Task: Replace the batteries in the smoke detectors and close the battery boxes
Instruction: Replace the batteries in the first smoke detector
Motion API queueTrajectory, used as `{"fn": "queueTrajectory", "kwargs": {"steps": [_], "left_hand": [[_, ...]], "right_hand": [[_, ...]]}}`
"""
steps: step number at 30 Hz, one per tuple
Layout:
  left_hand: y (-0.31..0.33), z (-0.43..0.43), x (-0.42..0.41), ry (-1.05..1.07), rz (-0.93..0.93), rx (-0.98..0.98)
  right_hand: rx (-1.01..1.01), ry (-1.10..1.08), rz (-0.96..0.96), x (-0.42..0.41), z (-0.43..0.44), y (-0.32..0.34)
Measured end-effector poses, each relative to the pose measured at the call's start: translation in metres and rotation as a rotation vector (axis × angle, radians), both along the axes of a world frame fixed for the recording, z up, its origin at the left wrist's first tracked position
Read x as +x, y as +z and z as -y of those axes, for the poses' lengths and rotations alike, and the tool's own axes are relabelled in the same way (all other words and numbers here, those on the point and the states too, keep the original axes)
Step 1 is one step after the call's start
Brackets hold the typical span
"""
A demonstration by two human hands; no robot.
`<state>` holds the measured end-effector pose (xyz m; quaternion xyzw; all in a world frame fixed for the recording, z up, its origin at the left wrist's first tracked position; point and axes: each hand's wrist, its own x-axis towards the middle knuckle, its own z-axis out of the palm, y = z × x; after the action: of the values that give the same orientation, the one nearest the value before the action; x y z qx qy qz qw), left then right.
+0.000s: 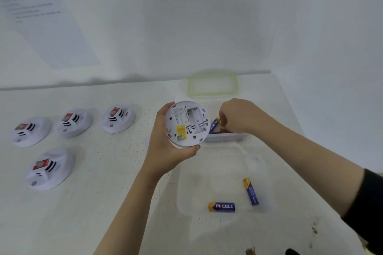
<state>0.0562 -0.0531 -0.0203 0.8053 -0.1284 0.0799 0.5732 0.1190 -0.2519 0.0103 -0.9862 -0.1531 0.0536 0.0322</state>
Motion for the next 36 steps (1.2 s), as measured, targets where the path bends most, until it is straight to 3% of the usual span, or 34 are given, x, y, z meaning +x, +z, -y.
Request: {"fn": "queueTrajectory", "kwargs": {"steps": [7,12,15,17,21,27,30,33,36], "left_hand": [[-0.001,0.0,0.009,0.011,0.007,0.023],[0.004,0.002,0.008,0.011,-0.001,0.01],[0.009,0.005,0.007,0.008,0.012,0.016],[0.011,0.006,0.005,0.002,0.029,0.031],[0.015,0.01,0.001,-0.021,0.076,0.027],[0.019,0.013,-0.005,-0.059,0.16,0.086],[0.022,0.013,-0.009,-0.083,0.182,0.062],[0.026,0.013,-0.011,-0.082,0.2,0.048],[0.029,0.014,-0.013,-0.073,0.207,0.049]], "right_hand": [[0.077,0.097,-0.112,0.003,0.007,0.005],[0.614,0.056,-0.03,-0.011,0.02,0.02],[0.934,0.054,0.167,-0.029,0.021,0.029],[1.033,0.086,0.299,-0.043,0.017,0.03],[0.926,0.167,0.464,-0.061,0.01,0.024],[0.775,0.186,0.564,-0.065,0.01,0.018],[0.815,0.139,0.464,-0.067,0.01,0.018],[0.994,0.148,0.246,-0.072,0.008,0.019],[1.085,0.165,0.197,-0.077,0.007,0.02]]}}
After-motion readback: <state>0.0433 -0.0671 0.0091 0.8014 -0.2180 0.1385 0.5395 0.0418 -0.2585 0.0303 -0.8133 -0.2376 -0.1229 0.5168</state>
